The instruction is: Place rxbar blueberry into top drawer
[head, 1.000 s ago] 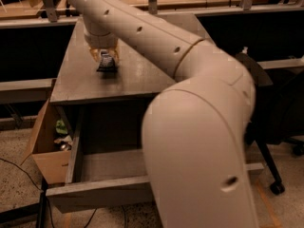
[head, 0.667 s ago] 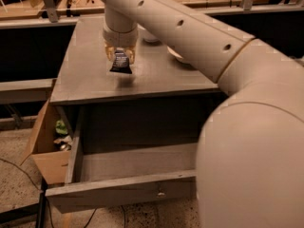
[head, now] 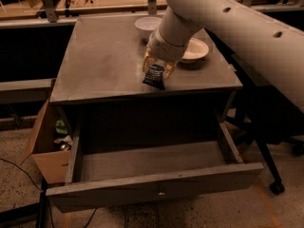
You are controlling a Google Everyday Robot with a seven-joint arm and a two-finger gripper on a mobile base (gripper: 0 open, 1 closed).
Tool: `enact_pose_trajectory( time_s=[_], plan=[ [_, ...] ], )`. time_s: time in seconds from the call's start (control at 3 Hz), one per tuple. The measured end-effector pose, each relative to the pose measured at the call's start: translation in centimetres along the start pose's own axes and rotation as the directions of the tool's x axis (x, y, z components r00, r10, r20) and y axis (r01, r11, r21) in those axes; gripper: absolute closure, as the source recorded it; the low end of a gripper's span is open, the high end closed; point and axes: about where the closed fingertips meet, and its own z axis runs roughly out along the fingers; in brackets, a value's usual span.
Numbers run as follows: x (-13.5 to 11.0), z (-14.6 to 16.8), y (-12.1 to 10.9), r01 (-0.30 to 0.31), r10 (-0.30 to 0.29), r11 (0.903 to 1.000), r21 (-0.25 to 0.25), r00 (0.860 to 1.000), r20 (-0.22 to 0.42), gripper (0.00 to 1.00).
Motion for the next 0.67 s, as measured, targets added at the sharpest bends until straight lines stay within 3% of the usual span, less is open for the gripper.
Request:
enact_pose_trajectory(
  time_s=[0.33,0.67],
  plan=[
    [-1.67,-0.04,4.85,-0.083,0.083,0.9965,0.012,0.996,0.014,1.00],
    [-1.68,-0.04,4.85,-0.083,0.083,0.9965,0.012,0.996,0.014,1.00]
  ],
)
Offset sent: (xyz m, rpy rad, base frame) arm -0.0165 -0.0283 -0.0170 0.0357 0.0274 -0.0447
